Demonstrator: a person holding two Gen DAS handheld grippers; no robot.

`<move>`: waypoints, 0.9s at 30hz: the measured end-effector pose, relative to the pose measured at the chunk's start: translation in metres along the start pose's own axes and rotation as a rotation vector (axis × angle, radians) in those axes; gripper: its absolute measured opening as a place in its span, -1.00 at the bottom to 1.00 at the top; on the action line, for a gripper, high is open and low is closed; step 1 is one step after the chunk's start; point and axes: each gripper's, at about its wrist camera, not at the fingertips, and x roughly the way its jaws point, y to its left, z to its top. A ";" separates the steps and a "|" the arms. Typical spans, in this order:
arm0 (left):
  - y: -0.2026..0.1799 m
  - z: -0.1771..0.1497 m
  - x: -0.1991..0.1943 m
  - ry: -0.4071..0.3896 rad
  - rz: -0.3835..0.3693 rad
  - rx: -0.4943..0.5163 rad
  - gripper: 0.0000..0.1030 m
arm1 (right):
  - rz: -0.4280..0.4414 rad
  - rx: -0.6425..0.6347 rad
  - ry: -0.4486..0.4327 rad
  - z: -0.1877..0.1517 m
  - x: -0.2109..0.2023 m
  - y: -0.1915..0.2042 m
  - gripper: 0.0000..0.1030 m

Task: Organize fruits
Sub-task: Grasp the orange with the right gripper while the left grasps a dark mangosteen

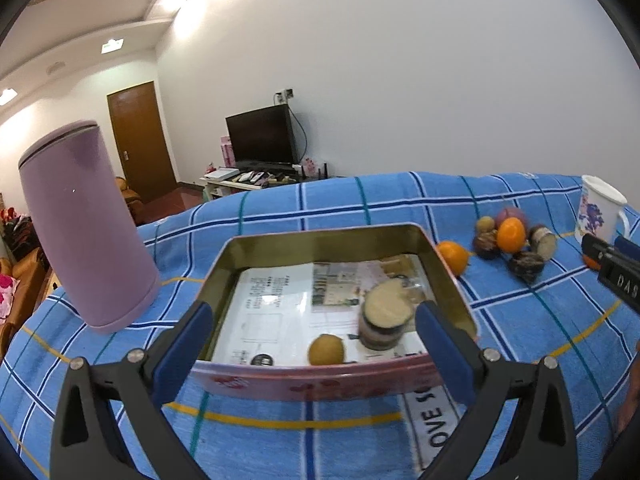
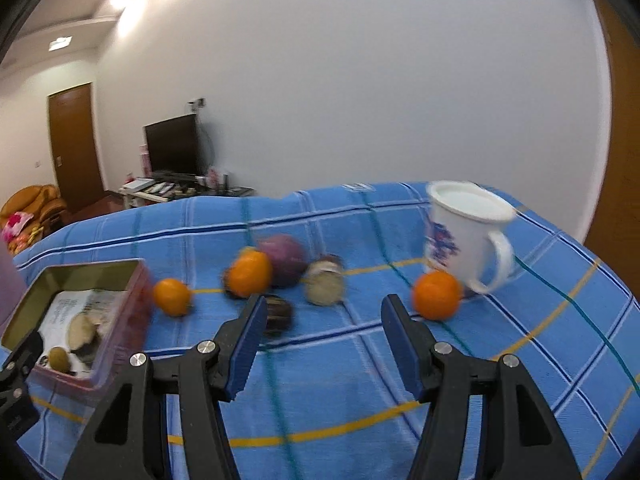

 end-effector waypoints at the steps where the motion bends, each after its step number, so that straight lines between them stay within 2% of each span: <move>1: -0.005 0.000 -0.001 -0.001 -0.002 0.012 1.00 | -0.009 0.011 0.010 0.000 0.002 -0.007 0.18; 11: -0.059 0.003 -0.012 0.012 -0.076 0.111 1.00 | -0.065 0.117 0.119 0.001 0.025 -0.076 0.18; 15: -0.079 0.013 -0.017 0.021 -0.138 0.105 1.00 | -0.069 0.147 0.169 0.005 0.041 -0.094 0.18; 18: -0.095 0.023 -0.017 0.033 -0.170 0.098 1.00 | -0.062 0.171 0.215 0.009 0.057 -0.102 0.18; 24: -0.125 0.034 -0.007 0.054 -0.175 0.108 1.00 | -0.024 0.231 0.315 0.007 0.091 -0.108 0.18; 27: -0.134 0.037 0.006 0.088 -0.181 0.095 1.00 | -0.013 0.244 0.314 0.010 0.097 -0.112 0.18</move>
